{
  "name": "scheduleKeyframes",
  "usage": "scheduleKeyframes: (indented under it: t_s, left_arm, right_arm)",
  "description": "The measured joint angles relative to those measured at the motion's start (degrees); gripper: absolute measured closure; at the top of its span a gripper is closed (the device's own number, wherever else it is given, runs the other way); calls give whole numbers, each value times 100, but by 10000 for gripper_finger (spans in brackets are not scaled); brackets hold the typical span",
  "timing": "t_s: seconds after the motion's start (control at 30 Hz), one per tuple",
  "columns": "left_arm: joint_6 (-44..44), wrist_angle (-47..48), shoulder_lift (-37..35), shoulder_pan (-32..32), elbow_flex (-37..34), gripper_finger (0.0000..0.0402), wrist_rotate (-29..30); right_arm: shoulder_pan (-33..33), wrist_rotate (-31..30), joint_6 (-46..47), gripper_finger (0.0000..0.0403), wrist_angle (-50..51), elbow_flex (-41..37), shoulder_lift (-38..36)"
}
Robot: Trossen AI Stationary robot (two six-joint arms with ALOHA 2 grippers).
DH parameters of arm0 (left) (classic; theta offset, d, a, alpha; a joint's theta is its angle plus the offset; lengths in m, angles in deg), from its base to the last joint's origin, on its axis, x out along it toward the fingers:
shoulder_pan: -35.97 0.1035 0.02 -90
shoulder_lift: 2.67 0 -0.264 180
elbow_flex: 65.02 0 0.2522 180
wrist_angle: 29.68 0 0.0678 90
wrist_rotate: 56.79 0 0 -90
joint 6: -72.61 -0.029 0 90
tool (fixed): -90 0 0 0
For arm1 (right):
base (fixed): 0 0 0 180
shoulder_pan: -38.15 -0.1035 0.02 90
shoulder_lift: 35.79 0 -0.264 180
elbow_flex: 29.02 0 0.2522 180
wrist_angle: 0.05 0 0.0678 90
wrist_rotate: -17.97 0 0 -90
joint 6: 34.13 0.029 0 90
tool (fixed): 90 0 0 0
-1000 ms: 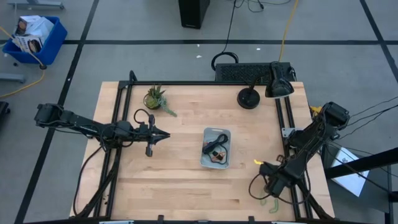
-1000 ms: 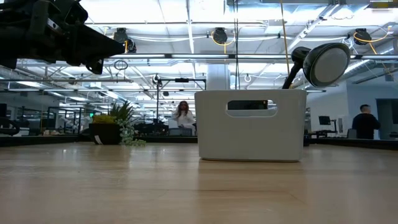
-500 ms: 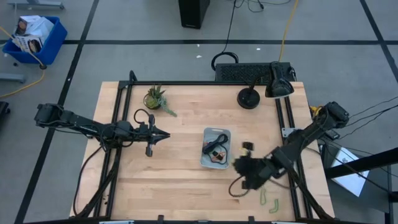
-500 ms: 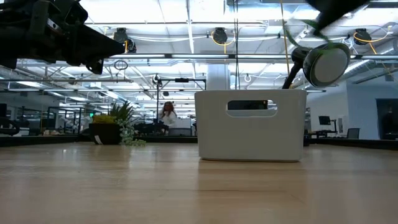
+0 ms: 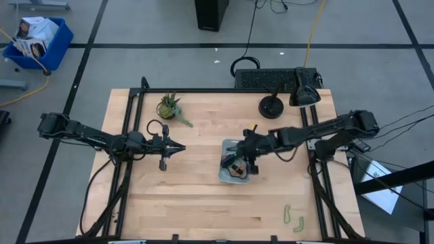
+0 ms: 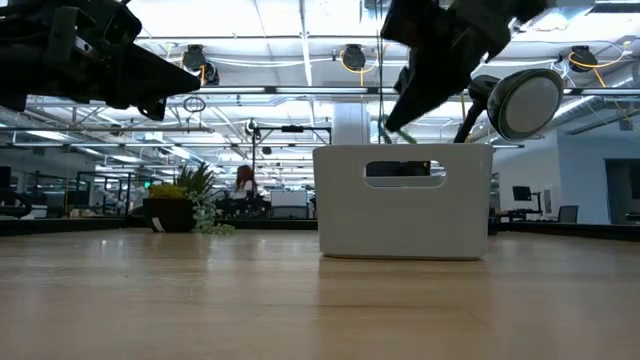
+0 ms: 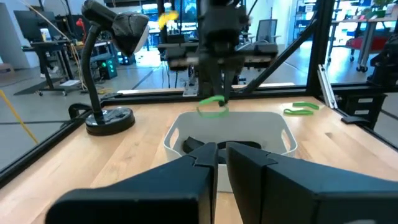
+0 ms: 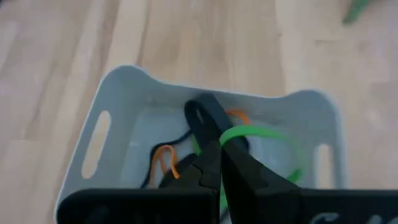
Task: Pick and place rubber bands into bin
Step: Put the green rubber band into the white bin
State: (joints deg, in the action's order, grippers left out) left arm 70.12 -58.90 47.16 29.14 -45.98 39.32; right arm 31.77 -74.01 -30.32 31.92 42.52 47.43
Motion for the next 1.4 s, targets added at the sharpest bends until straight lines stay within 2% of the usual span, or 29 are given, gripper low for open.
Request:
scheduleKeyframes:
  t_s: [0.13,0.27,0.37,0.47,0.7,0.83,0.97,1.07,1.23,1.4]
  left_arm:
    - [-23,11,0,0,0,360,48]
    - [-27,17,0,0,0,360,61]
    - [-35,6,0,0,0,360,166]
    - [-33,-3,0,0,0,360,194]
    - [28,-11,0,0,0,360,194]
    - [50,-11,0,0,0,360,188]
    - [119,103,-2,0,0,360,161]
    - [122,253,0,0,0,360,157]
    - [130,341,-1,0,-2,360,158]
    - [133,234,-2,0,-2,360,157]
  right_arm:
    - [244,509,3,403,-506,-450,41]
    - [329,510,103,401,-815,-773,50]
    - [333,509,184,384,-1162,-934,57]
    - [331,507,418,350,-1286,-965,52]
    - [331,503,766,240,-1320,-969,52]
    - [138,475,905,209,-275,-688,-153]
    - [-778,184,1194,216,1089,-362,-587]
    - [-1810,48,1728,232,1512,-310,-831]
    - [-3416,-62,2524,250,1670,-314,-736]
    - [-4231,-675,2694,250,1680,-321,-165]
